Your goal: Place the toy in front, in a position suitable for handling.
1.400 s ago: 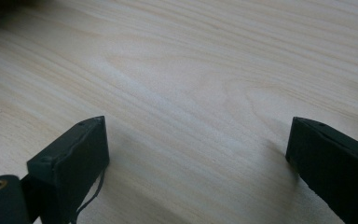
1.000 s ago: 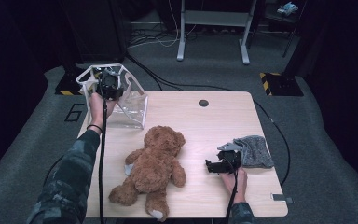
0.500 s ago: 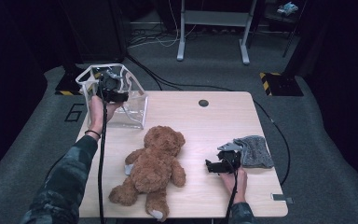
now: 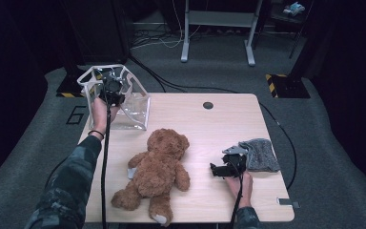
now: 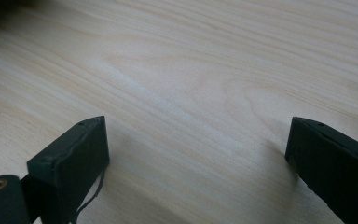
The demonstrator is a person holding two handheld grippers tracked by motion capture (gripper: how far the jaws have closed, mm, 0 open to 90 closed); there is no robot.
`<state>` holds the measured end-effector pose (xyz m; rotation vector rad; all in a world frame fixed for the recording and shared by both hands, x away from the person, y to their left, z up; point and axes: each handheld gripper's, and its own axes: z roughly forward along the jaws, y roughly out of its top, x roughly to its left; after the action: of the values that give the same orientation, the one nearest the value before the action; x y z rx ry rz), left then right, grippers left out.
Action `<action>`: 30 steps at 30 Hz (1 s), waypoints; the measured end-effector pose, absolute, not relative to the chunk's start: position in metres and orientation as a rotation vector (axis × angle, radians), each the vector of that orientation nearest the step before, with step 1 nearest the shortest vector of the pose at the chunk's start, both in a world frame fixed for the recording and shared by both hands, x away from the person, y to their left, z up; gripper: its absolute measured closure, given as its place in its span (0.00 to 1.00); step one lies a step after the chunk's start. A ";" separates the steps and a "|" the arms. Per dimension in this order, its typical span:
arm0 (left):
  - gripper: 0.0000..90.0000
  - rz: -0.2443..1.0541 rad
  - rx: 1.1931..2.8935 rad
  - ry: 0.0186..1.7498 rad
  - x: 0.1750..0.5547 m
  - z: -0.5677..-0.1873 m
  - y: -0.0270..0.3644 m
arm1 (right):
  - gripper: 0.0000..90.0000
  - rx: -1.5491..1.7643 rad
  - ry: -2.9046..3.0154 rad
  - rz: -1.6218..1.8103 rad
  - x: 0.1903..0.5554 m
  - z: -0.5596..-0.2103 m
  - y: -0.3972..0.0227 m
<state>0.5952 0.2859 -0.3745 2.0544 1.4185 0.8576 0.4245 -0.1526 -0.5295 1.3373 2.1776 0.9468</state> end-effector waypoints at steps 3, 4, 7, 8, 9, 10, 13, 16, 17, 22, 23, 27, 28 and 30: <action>0.91 0.862 2.060 1.420 0.598 -0.374 0.288 | 0.06 1.337 2.178 0.947 0.424 -0.530 -0.153; 0.91 0.864 2.057 1.421 0.599 -0.375 0.288 | 0.06 1.337 2.178 0.947 0.424 -0.530 -0.153; 0.91 0.890 2.095 1.404 0.601 -0.374 0.288 | 0.06 1.338 2.178 0.947 0.425 -0.529 -0.153; 0.91 0.893 2.096 1.404 0.601 -0.374 0.288 | 0.06 1.338 2.178 0.948 0.425 -0.529 -0.153; 0.90 0.900 2.092 1.395 0.602 -0.374 0.289 | 0.06 1.338 2.178 0.948 0.425 -0.529 -0.153; 0.90 0.898 2.093 1.395 0.602 -0.375 0.289 | 0.06 1.338 2.178 0.947 0.425 -0.529 -0.153; 0.89 0.886 2.084 1.389 0.600 -0.374 0.289 | 0.06 1.338 2.176 0.947 0.424 -0.530 -0.153; 0.69 0.843 2.059 1.378 0.596 -0.371 0.289 | 0.06 1.339 2.176 0.947 0.424 -0.529 -0.153; 0.63 0.838 2.058 1.373 0.594 -0.369 0.288 | 0.06 1.341 2.175 0.947 0.424 -0.529 -0.153; 0.35 0.795 2.048 1.319 0.580 -0.360 0.282 | 0.06 1.327 2.186 0.949 0.425 -0.529 -0.153; 0.32 0.782 2.047 1.310 0.578 -0.359 0.281 | 0.06 1.324 2.189 0.947 0.425 -0.529 -0.154; 0.23 0.748 2.033 1.283 0.566 -0.356 0.279 | 0.06 1.330 2.182 0.950 0.425 -0.529 -0.153; 0.22 0.757 2.033 1.277 0.563 -0.356 0.280 | 0.06 1.331 2.182 0.950 0.425 -0.529 -0.153; 0.21 0.746 2.016 1.267 0.556 -0.357 0.281 | 0.06 1.328 2.186 0.949 0.425 -0.529 -0.153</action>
<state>0.5565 0.2806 -0.3569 2.0161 1.2673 0.7458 0.4247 -0.1535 -0.5294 1.3278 2.1856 0.9486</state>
